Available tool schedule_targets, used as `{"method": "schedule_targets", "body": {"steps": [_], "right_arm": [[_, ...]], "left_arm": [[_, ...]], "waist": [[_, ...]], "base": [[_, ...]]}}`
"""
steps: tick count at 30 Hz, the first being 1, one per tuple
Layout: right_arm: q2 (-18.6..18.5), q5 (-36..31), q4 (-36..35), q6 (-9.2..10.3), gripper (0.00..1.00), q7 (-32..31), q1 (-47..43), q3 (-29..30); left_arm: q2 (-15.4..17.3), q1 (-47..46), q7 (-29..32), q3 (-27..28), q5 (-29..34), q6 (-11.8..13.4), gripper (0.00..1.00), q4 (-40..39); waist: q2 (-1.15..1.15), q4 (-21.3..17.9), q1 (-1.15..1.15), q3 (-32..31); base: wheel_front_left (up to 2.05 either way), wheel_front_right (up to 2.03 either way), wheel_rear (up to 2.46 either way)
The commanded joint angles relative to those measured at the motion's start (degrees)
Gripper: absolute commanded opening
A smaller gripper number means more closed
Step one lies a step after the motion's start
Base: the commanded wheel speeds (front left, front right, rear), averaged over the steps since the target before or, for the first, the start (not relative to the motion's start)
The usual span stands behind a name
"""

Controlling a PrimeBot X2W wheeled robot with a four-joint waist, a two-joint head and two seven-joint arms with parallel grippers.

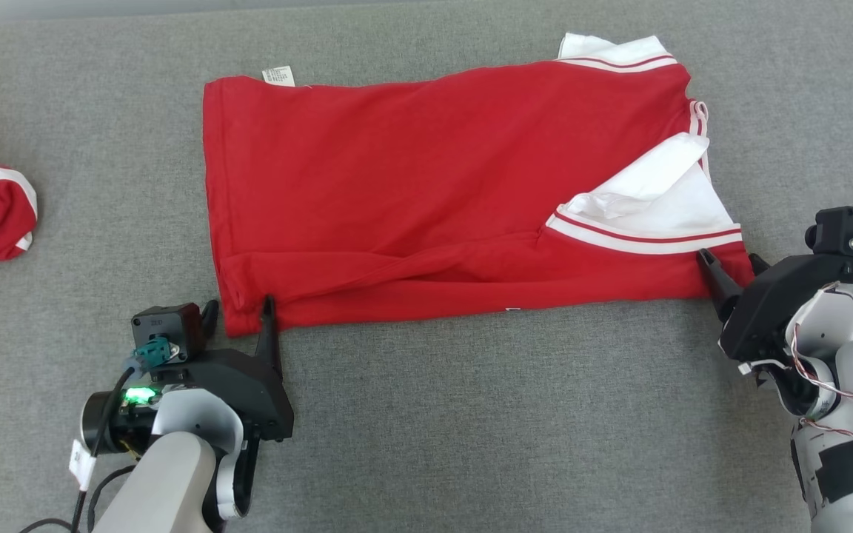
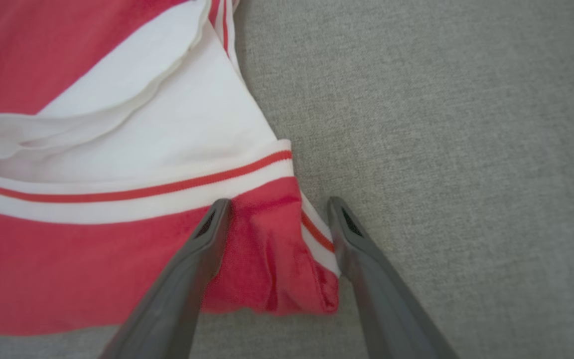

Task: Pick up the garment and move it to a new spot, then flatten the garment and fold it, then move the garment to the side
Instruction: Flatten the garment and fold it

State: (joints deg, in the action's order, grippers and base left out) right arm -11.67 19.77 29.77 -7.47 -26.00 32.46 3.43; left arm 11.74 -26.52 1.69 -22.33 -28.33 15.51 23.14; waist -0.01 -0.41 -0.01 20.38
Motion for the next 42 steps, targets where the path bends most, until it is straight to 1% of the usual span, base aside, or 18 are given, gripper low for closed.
{"method": "schedule_targets", "body": {"steps": [1, 2, 3, 9, 13, 16, 19, 26, 30, 36, 37, 38, 42], "right_arm": [[0.71, -0.33, 1.07, -0.06, 1.00, -1.52, -2.87, -0.27], [0.84, -0.04, 0.61, -0.06, 0.33, -1.16, -3.11, 0.18], [0.84, 0.19, 0.11, -0.06, 0.00, -0.90, -3.42, 0.25], [0.95, 2.11, -3.72, -0.05, 0.00, -0.55, -6.03, 1.58], [1.02, 3.72, -8.48, -0.05, 0.00, -0.34, -9.15, 2.95], [1.62, 4.34, -12.54, -0.05, 0.00, -0.89, -12.43, 4.17], [2.69, 4.79, -16.77, -0.05, 0.00, -2.18, -16.40, 5.72], [6.52, 5.10, -25.99, -0.05, 0.00, -5.97, -26.53, 9.62], [8.02, 5.18, -27.66, -0.05, 0.00, -6.81, -30.61, 11.10], [8.73, 4.31, -27.09, -0.05, 0.00, -6.44, -33.68, 11.00], [8.74, 4.65, -26.60, -0.05, 0.76, -6.23, -33.85, 10.73], [8.76, 4.80, -25.99, -0.05, 1.00, -6.24, -34.11, 10.49], [8.80, 4.57, -25.33, -0.05, 1.00, -5.95, -33.80, 9.76]], "left_arm": [[-0.50, 1.51, 1.63, -0.96, -1.05, -0.70, 0.00, 2.75], [-0.59, 1.51, 1.68, -0.99, -1.21, -0.78, 0.00, 3.13], [-0.63, 1.52, 1.60, -0.97, -1.48, -1.05, 0.00, 3.47], [-0.13, 2.96, 1.54, -0.84, -2.25, -1.86, 0.00, 3.32], [0.72, 4.79, 1.50, -0.50, -3.20, -2.43, 0.00, 0.68], [1.72, 6.81, 1.90, -0.47, -3.50, -2.35, 0.00, -2.28], [2.55, 9.34, 2.61, -0.62, -3.79, -1.82, 0.00, -5.79], [4.93, 16.68, 5.56, -1.01, -4.92, -0.39, 0.00, -13.64], [5.67, 20.25, 6.94, -0.45, -5.76, 0.81, 0.00, -16.07], [6.34, 23.76, 7.72, -0.02, -6.31, 2.74, 0.00, -18.04], [6.39, 24.06, 7.69, -0.03, -6.32, 2.85, 0.23, -18.21], [6.48, 24.41, 7.68, -0.05, -6.22, 3.10, 1.00, -18.42], [6.98, 24.72, 7.89, 0.04, -5.92, 3.60, 1.00, -19.50]], "waist": [[0.01, -0.01, 0.01, -0.31], [0.01, -0.05, 0.01, -0.54], [0.01, -0.10, 0.01, -0.79], [0.01, -0.35, 0.01, -2.61], [0.01, -0.33, 0.01, -4.30], [0.01, -0.38, 0.01, -5.45], [0.01, -0.39, 0.01, -6.55], [0.01, -0.76, 0.01, -8.39], [0.01, -1.11, 0.01, -9.12], [0.01, -1.79, 0.01, -10.17], [0.01, -1.83, 0.01, -10.30], [0.01, -1.84, 0.01, -10.42], [0.01, -1.78, 0.01, -10.70]], "base": [[0.00, 0.00, 0.00], [0.00, 0.00, 0.00], [0.00, 0.00, 0.00], [0.00, 0.00, 0.00], [0.00, 0.00, 0.00], [0.00, 0.00, 0.00], [0.00, 0.00, 0.00], [0.00, 0.00, 0.00], [0.00, 0.00, 0.00], [0.00, 0.00, 0.00], [0.00, 0.00, 0.00], [0.00, 0.00, 0.00], [0.00, 0.00, 0.00]]}}
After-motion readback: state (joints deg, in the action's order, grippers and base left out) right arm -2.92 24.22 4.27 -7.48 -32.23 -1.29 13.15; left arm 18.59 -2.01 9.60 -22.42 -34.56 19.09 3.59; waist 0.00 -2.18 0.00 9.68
